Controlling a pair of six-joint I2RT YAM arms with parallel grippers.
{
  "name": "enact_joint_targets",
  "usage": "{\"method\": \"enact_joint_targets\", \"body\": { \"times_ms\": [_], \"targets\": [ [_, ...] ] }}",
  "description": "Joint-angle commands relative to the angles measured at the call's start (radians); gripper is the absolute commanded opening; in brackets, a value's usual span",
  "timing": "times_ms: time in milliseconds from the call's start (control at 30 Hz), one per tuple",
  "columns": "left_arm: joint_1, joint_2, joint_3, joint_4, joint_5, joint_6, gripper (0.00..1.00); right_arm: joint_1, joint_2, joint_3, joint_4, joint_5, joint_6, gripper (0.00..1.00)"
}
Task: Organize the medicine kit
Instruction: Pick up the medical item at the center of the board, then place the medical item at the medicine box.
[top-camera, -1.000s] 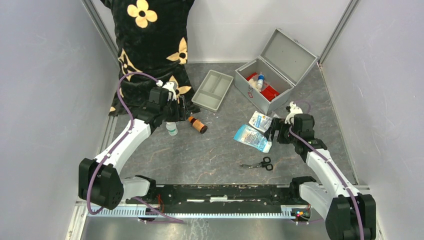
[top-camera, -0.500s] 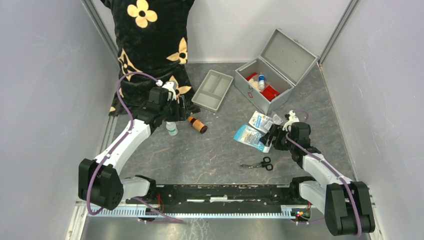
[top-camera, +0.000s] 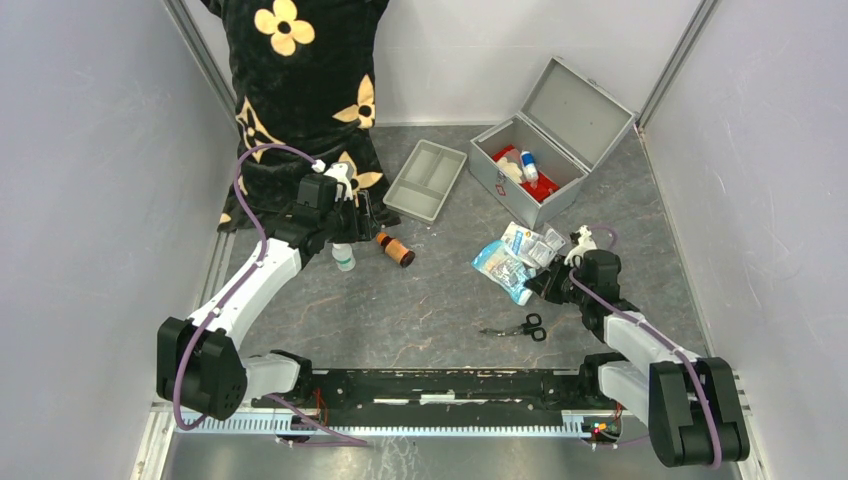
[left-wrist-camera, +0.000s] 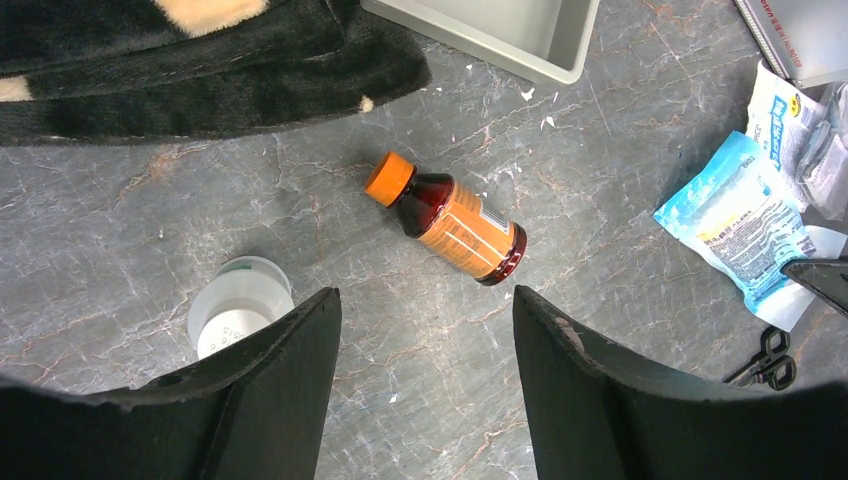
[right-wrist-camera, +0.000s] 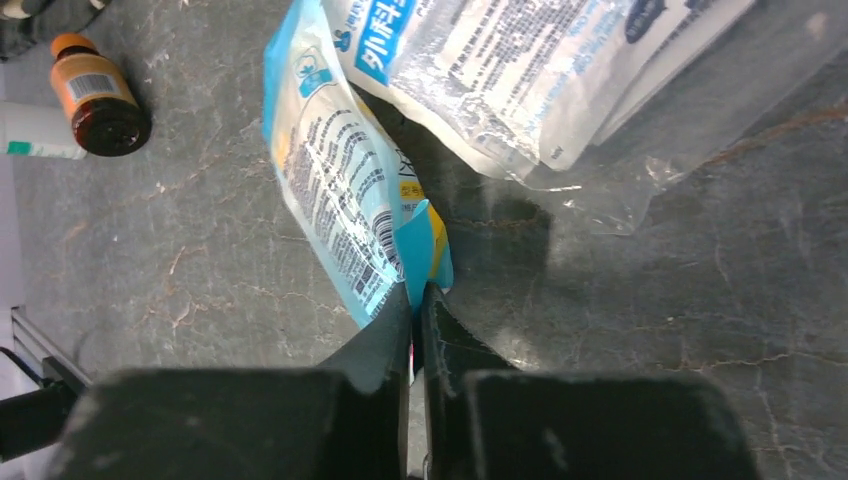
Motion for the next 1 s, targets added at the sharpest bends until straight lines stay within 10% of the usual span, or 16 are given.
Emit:
{"method": "enact_joint_targets", "body": {
  "times_ms": [0, 333, 967],
  "targets": [
    [-0.005, -0.015, 0.000, 0.035, -0.003, 0.000, 0.70, -0.001, -0.044, 0.047, 0.034, -0.052, -0.028, 0.00],
    [-0.005, -0.013, 0.002, 0.033, -0.003, -0.001, 0.70, 0.026, -0.043, 0.343, -0.013, -0.304, -0.115, 0.00],
    [-0.005, -0.033, -0.007, 0.036, -0.004, -0.002, 0.70, -0.002, 0.473, 1.091, -0.260, 0.212, -0.449, 0.01]
  ]
}}
